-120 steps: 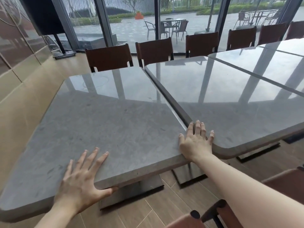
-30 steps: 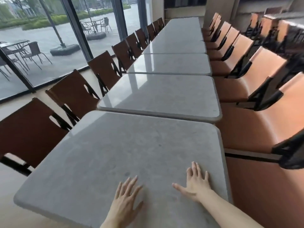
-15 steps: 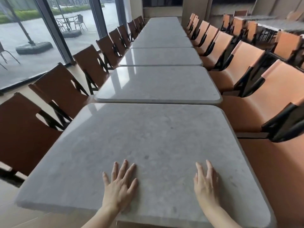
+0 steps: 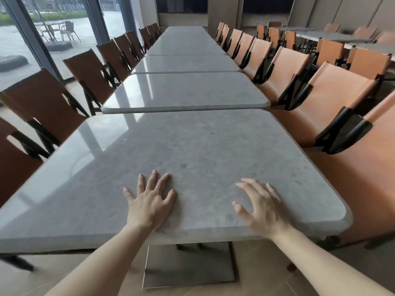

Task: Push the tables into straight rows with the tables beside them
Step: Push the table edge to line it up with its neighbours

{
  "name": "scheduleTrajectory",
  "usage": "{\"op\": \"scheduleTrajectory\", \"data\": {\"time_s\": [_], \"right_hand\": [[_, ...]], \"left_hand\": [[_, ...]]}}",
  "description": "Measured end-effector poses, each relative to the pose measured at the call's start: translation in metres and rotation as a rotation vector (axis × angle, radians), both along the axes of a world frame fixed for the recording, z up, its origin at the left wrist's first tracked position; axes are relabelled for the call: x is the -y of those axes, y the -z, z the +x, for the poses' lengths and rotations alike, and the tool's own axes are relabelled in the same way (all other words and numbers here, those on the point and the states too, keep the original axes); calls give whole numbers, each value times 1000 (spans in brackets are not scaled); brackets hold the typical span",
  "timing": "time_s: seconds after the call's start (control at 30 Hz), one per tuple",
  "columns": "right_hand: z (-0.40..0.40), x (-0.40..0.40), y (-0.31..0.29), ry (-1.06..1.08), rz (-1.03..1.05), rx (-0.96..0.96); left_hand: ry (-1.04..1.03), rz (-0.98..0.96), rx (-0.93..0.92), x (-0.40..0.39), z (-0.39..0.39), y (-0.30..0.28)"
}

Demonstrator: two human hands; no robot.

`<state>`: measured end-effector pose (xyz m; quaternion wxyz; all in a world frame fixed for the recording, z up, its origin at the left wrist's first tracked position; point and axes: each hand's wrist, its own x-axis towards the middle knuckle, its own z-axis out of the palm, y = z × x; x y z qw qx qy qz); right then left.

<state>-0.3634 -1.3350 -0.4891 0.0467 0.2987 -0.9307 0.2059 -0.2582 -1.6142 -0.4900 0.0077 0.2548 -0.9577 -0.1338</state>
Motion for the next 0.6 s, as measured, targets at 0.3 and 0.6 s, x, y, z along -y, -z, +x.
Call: {"op": "scheduleTrajectory", "data": {"time_s": [0.3,0.6], "right_hand": [[11,15,4,121,-55,3],[36,18,25,152,104,-143]], "left_hand": [[15,-6,-3,2,0,2],[33,-18,-37,5,1,5]]}}
